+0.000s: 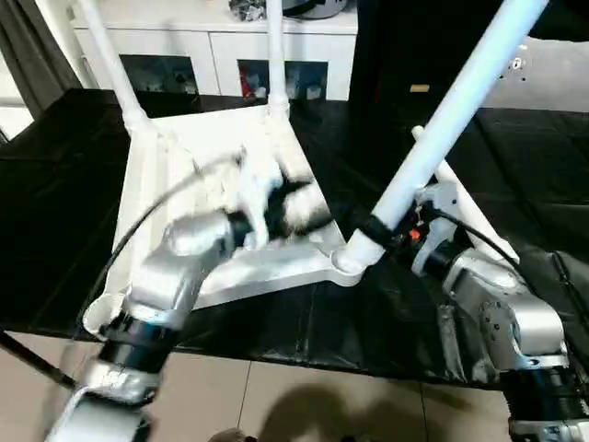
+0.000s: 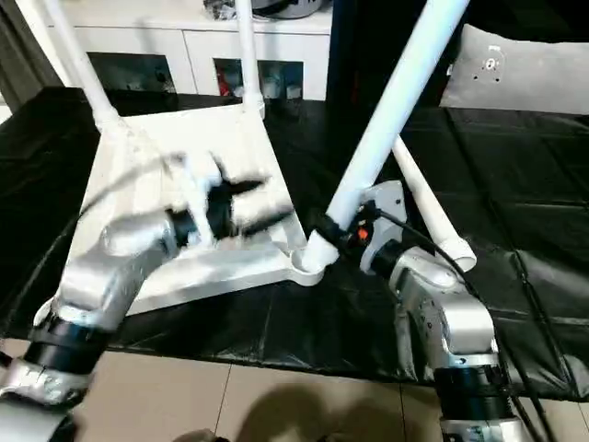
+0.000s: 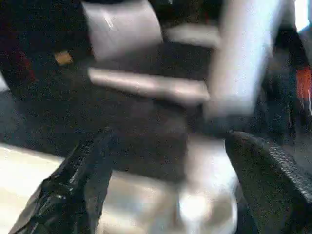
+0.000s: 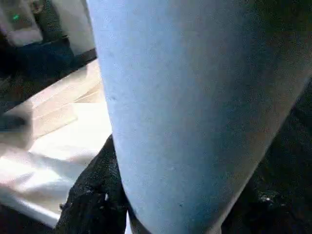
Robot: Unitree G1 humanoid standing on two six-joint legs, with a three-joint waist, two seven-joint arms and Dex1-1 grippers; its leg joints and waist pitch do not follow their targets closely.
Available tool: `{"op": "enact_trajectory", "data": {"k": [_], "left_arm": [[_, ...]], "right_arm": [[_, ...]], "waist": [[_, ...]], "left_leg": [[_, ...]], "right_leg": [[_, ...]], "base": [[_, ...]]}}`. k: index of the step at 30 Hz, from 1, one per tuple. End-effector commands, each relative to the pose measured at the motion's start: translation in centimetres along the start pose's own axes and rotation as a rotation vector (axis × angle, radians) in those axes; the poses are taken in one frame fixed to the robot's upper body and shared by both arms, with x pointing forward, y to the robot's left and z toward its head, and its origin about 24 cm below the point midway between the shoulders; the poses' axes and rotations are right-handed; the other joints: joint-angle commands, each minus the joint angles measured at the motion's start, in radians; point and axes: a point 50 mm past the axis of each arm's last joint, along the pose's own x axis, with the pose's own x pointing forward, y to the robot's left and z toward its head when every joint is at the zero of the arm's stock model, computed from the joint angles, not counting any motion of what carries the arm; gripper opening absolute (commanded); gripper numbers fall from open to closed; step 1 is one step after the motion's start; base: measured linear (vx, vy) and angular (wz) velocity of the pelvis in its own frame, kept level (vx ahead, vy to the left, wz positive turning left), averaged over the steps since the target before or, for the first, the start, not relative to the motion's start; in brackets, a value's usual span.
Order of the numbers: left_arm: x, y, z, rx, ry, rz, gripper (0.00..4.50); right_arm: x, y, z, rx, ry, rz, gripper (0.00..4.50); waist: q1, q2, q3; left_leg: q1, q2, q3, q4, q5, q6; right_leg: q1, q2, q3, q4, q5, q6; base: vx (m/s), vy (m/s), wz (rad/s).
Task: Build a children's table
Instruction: Pick table leg, then insert table leg to table base
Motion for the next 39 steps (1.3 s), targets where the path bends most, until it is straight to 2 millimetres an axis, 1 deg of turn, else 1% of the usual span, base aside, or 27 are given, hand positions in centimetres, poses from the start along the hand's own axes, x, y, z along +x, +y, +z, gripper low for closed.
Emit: {"op": "enact_trajectory", "data": {"k": [1,2,3,4,5,6,7,8,9,10,12,14,17,18,19,20,23,24,27,29,30,31,32,33,34,35,39], "left_arm": [[0.0,-0.5,-1.2,0.032,0.061,-0.038,3.94],[-0.1,-0.6,-1.8,0.043,0.087,-0.052,3.77],[-0.1,-0.6,-1.8,0.043,0.087,-0.052,3.77],[-0.2,-0.7,-2.4,0.044,0.109,-0.066,3.6],[-0.3,-0.5,-3.3,0.045,0.138,-0.063,3.57],[-0.3,-0.5,-3.3,0.045,0.138,-0.063,3.48],[-0.4,-0.4,-3.9,0.047,0.161,-0.061,3.33],[-0.5,-0.3,-4.4,0.046,0.178,-0.062,3.33],[-0.5,-0.2,-4.6,0.047,0.186,-0.063,3.21],[-0.6,-0.1,-4.7,0.047,0.193,-0.068,3.1],[-0.6,-0.1,-4.9,0.046,0.201,-0.074,3.04],[-0.6,-0.1,-5.1,0.043,0.214,-0.094,2.78],[-0.7,-0.1,-5.2,0.042,0.22,-0.106,2.68],[-0.7,-0.1,-5.3,0.042,0.223,-0.112,2.47],[-0.7,-0.1,-5.4,0.041,0.228,-0.123,2.38],[-0.7,-0.1,-5.4,0.041,0.228,-0.123,2.32],[-0.7,-0.1,-5.6,0.039,0.236,-0.134,2.25],[-0.8,-0.1,-5.7,0.038,0.24,-0.139,2.0],[-0.8,0.0,-6.0,0.049,0.258,-0.147,1.86],[-0.9,0.1,-6.2,0.059,0.281,-0.149,1.66],[-0.9,0.2,-6.3,0.066,0.295,-0.15,1.66],[-0.9,0.3,-6.5,0.074,0.313,-0.154,1.51],[-1.0,0.4,-6.7,0.08,0.332,-0.158,1.49],[-1.0,0.5,-6.7,0.083,0.341,-0.161,1.44],[-1.0,0.5,-6.8,0.084,0.346,-0.163,1.32],[-1.1,0.6,-6.9,0.091,0.361,-0.164,1.2],[-1.1,0.8,-7.1,0.12,0.391,-0.175,0.99]], "right_arm": [[-0.2,0.1,1.0,-0.035,-0.048,-0.018,1.92],[-0.3,0.2,1.0,-0.038,-0.053,-0.022,1.92],[-0.3,0.2,1.0,-0.038,-0.053,-0.022,1.92],[-0.3,0.2,0.9,-0.042,-0.053,-0.019,1.92],[-0.4,0.4,0.8,-0.046,-0.049,-0.011,1.92],[-0.4,0.4,0.8,-0.046,-0.049,-0.011,1.92],[-0.5,0.5,0.6,-0.049,-0.044,-0.004,1.92],[-0.5,0.6,0.5,-0.05,-0.041,0.001,1.92],[-0.5,0.6,0.5,-0.05,-0.039,0.002,1.92],[-0.5,0.7,0.5,-0.049,-0.039,0.006,1.91],[-0.5,0.8,0.5,-0.049,-0.04,0.008,1.91],[-0.4,0.8,0.5,-0.051,-0.042,0.008,1.91],[-0.5,0.8,0.4,-0.051,-0.042,0.007,1.91],[-0.5,0.8,0.4,-0.051,-0.041,0.007,1.91],[-0.5,0.9,0.3,-0.052,-0.039,0.007,1.91],[-0.5,0.9,0.3,-0.052,-0.039,0.007,1.91],[-0.5,0.9,0.2,-0.054,-0.035,0.011,1.91],[-0.4,0.9,0.2,-0.055,-0.034,0.013,1.91],[-0.4,1.0,0.1,-0.056,-0.033,0.016,1.91],[-0.4,1.0,0.1,-0.058,-0.031,0.018,1.91],[-0.3,1.0,0.1,-0.06,-0.029,0.02,1.91],[-0.3,1.0,0.1,-0.062,-0.027,0.022,1.91],[-0.3,1.0,0.1,-0.063,-0.025,0.024,1.91],[-0.3,1.0,0.1,-0.064,-0.025,0.025,1.91],[-0.3,1.0,0.1,-0.065,-0.025,0.025,1.91],[-0.3,1.1,0.1,-0.065,-0.023,0.026,1.91],[-0.2,1.2,0.1,-0.07,-0.005,0.044,1.91]], "waist": [[0.0,-0.006,-0.069],[0.001,-0.005,-0.069],[0.0,-0.005,-0.068],[-0.001,-0.004,-0.068],[-0.001,-0.008,-0.066],[-0.001,-0.008,-0.065],[-0.001,-0.007,-0.063],[-0.002,-0.007,-0.064],[-0.001,-0.006,-0.065],[-0.001,-0.007,-0.066],[-0.003,-0.008,-0.066],[-0.002,-0.007,-0.066],[-0.001,-0.007,-0.066],[-0.001,-0.007,-0.066],[0.0,-0.012,-0.065],[-0.001,-0.01,-0.065],[-0.001,-0.012,-0.064],[-0.001,-0.011,-0.063],[-0.001,-0.01,-0.065],[-0.001,-0.01,-0.065],[-0.001,-0.009,-0.064],[-0.001,-0.01,-0.063],[0.0,-0.007,-0.064],[-0.001,-0.009,-0.063],[0.0,-0.009,-0.064],[-0.001,-0.006,-0.063],[0.0,-0.007,-0.062]], "left_leg": [[0.001,0.037,-0.013,-0.07,-0.149,0.023],[0.002,0.038,-0.014,-0.071,-0.152,0.021],[0.001,0.038,-0.013,-0.071,-0.157,0.02],[0.004,0.04,-0.013,-0.072,-0.17,0.014],[0.003,0.038,-0.012,-0.072,-0.18,0.015],[0.003,0.036,-0.011,-0.072,-0.184,0.019],[0.004,0.035,-0.011,-0.073,-0.198,0.018],[0.005,0.036,-0.012,-0.072,-0.2,0.015],[0.005,0.036,-0.013,-0.073,-0.198,0.015],[0.004,0.037,-0.013,-0.073,-0.192,0.015],[0.001,0.039,-0.015,-0.074,-0.182,0.016],[0.003,0.039,-0.013,-0.072,-0.181,0.02],[0.002,0.04,-0.013,-0.072,-0.176,0.022],[0.003,0.04,-0.013,-0.073,-0.179,0.022],[0.003,0.039,-0.012,-0.073,-0.181,0.024],[0.003,0.039,-0.012,-0.073,-0.181,0.023],[0.003,0.039,-0.012,-0.074,-0.184,0.023],[0.003,0.039,-0.012,-0.074,-0.186,0.024],[0.003,0.04,-0.013,-0.074,-0.182,0.024],[0.004,0.041,-0.013,-0.075,-0.185,0.023],[0.005,0.041,-0.013,-0.075,-0.191,0.023],[0.004,0.04,-0.013,-0.075,-0.192,0.022],[0.004,0.04,-0.014,-0.075,-0.193,0.019],[0.004,0.039,-0.013,-0.076,-0.196,0.02],[0.004,0.04,-0.013,-0.075,-0.195,0.018],[0.002,0.04,-0.015,-0.077,-0.194,0.017],[0.004,0.04,-0.014,-0.076,-0.203,0.018]], "right_leg": [[0.058,-0.071,0.047,-0.084,-0.291,-0.116],[0.058,-0.071,0.048,-0.083,-0.286,-0.123],[0.058,-0.071,0.048,-0.083,-0.286,-0.125],[0.058,-0.073,0.048,-0.082,-0.291,-0.135],[0.058,-0.073,0.048,-0.086,-0.302,-0.137],[0.057,-0.072,0.048,-0.09,-0.315,-0.132],[0.055,-0.072,0.048,-0.094,-0.349,-0.121],[0.057,-0.073,0.048,-0.092,-0.355,-0.116],[0.056,-0.074,0.049,-0.093,-0.359,-0.11],[0.057,-0.074,0.049,-0.091,-0.352,-0.11],[0.058,-0.075,0.049,-0.087,-0.328,-0.121],[0.056,-0.076,0.05,-0.087,-0.317,-0.136],[0.058,-0.077,0.05,-0.084,-0.304,-0.144],[0.057,-0.077,0.05,-0.085,-0.306,-0.146],[0.057,-0.077,0.05,-0.086,-0.318,-0.144],[0.057,-0.077,0.05,-0.086,-0.327,-0.14],[0.056,-0.078,0.05,-0.089,-0.341,-0.136],[0.056,-0.078,0.05,-0.09,-0.351,-0.132],[0.056,-0.077,0.051,-0.088,-0.336,-0.13],[0.055,-0.078,0.051,-0.088,-0.33,-0.134],[0.054,-0.078,0.051,-0.089,-0.336,-0.135],[0.055,-0.078,0.051,-0.09,-0.34,-0.133],[0.056,-0.079,0.051,-0.089,-0.344,-0.133],[0.055,-0.078,0.051,-0.092,-0.349,-0.13],[0.055,-0.079,0.051,-0.09,-0.349,-0.131],[0.058,-0.08,0.051,-0.089,-0.352,-0.131],[0.055,-0.08,0.051,-0.094,-0.368,-0.126]], "base": [[0.0,0.0,0.0],[0.0,0.0,0.0],[0.0,0.0,0.0],[0.0,0.0,0.0],[0.0,0.0,0.0],[0.0,0.0,0.0],[0.0,0.0,0.0],[0.0,0.0,0.0],[0.0,0.0,0.0],[0.0,0.0,0.0],[0.0,0.0,0.0],[0.0,0.0,0.0],[0.0,0.0,0.0],[0.0,0.0,0.0],[0.0,0.0,0.0],[0.0,0.0,0.0],[0.0,0.0,0.0],[0.0,0.0,0.0],[0.0,0.0,0.0],[0.0,0.0,0.0],[0.0,0.0,0.0],[0.0,0.0,0.0],[0.0,0.0,0.0],[0.0,0.0,0.0],[0.0,0.0,0.0],[0.0,0.0,0.0],[0.0,0.0,0.0]]}}
